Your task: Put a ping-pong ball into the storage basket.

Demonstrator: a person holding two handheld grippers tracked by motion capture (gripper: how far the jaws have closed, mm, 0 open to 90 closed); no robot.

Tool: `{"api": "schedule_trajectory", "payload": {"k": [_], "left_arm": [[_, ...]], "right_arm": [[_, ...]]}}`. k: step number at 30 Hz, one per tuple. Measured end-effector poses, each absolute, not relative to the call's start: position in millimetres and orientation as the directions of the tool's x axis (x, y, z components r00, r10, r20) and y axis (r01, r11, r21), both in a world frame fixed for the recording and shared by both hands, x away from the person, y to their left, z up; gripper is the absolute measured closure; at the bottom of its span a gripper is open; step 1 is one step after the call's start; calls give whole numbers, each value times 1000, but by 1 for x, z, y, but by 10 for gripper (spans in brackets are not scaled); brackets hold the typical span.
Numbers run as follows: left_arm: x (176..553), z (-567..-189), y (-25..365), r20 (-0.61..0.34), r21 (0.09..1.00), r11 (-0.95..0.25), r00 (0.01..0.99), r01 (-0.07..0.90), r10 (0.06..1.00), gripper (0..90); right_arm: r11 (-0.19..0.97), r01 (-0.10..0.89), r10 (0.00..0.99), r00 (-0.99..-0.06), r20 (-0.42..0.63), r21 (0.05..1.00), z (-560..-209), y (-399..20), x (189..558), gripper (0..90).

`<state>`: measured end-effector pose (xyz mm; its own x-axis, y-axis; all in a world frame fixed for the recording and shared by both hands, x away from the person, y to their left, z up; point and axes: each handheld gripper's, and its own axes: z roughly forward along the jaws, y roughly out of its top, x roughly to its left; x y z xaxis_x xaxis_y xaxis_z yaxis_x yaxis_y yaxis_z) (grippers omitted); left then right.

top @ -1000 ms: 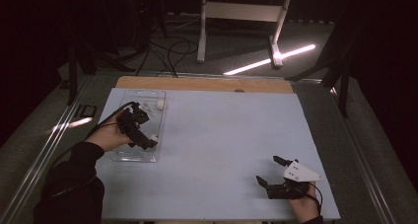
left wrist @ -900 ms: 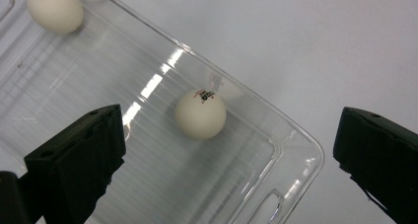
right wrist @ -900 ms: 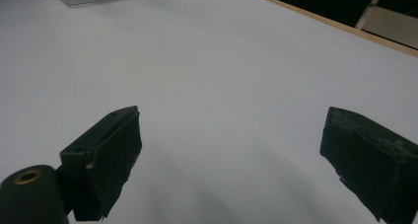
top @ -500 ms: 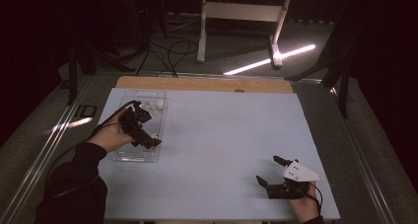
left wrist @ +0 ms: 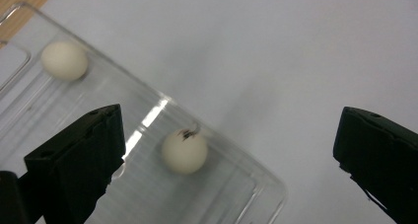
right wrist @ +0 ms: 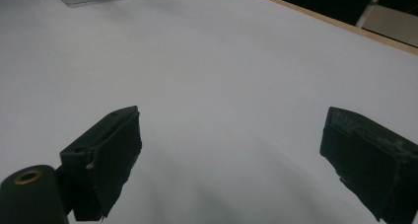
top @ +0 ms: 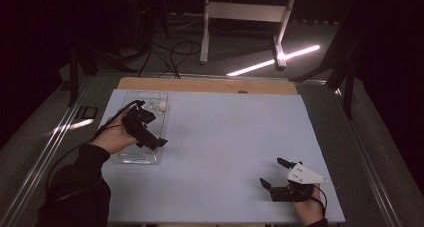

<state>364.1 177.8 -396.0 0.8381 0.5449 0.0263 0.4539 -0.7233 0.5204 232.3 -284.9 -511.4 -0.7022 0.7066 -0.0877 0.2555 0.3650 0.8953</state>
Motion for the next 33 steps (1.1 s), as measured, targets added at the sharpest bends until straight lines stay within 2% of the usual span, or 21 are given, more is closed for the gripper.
{"api": "schedule_trajectory", "payload": {"k": [33], "left_arm": [[344, -402, 117, 40, 540, -764, 895, 355, 444, 6]], "right_arm": [[365, 253, 705, -704, -89, 896, -511, -285, 232, 85]]}}
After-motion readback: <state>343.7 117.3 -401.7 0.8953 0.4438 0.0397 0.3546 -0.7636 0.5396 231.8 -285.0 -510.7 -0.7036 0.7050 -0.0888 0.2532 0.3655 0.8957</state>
